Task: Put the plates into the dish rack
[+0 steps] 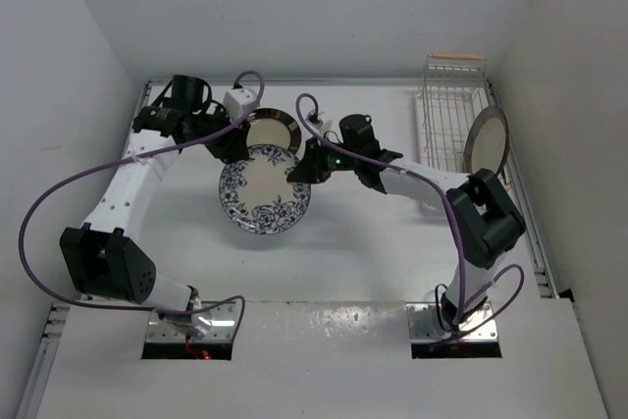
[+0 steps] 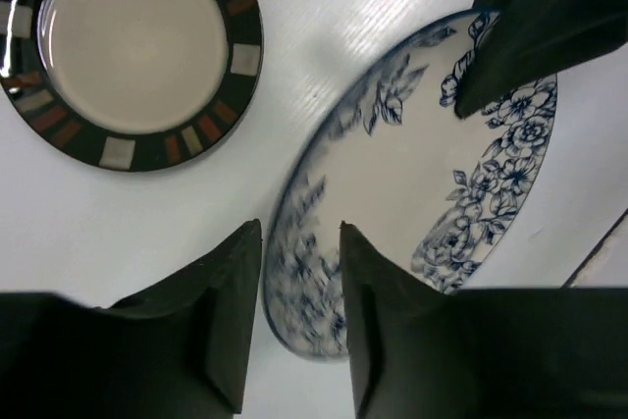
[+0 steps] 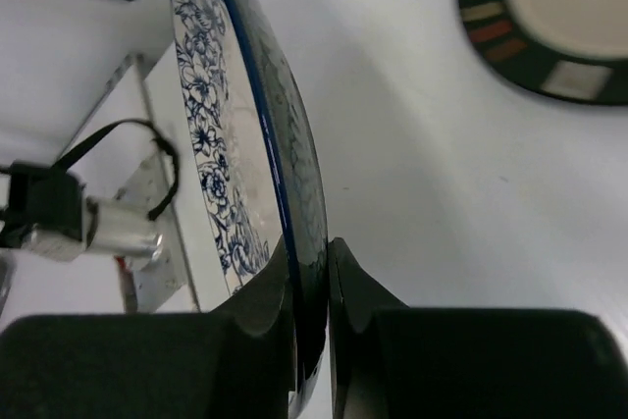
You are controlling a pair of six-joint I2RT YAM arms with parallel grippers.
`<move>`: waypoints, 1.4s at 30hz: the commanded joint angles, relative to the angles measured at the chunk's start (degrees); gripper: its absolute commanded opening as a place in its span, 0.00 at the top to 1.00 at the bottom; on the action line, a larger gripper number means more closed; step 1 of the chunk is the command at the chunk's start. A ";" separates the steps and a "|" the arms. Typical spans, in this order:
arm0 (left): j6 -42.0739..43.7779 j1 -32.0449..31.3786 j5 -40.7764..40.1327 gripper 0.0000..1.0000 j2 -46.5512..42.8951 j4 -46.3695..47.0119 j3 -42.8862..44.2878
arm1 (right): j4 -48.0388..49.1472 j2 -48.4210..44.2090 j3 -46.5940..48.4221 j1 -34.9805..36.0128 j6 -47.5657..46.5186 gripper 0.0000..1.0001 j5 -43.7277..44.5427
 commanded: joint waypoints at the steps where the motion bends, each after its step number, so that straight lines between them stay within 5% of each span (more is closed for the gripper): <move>1: -6.82 1.21 -0.94 0.55 -1.79 2.04 3.54 | 2.86 -8.55 0.41 -3.01 2.48 1.00 7.99; 2: -7.53 2.35 -2.69 0.30 -1.79 2.57 4.15 | -0.02 -10.04 0.58 -3.71 2.04 1.00 13.13; 6: -12.27 5.70 -10.33 0.00 -2.32 5.64 5.91 | -5.31 -23.02 2.24 -6.35 -6.63 1.00 27.02; 12: -17.12 11.15 -23.96 0.00 -1.62 7.49 6.54 | -15.50 -32.37 9.62 -14.08 -19.97 1.00 52.33; 21: -18.87 14.58 -24.59 0.00 -0.48 7.49 1.00 | -25.70 -30.37 14.38 -23.67 -39.36 1.00 78.82; 42: -18.87 14.58 -22.22 0.00 0.57 7.49 -0.67 | -31.69 -25.26 0.93 -33.60 -25.39 1.00 70.75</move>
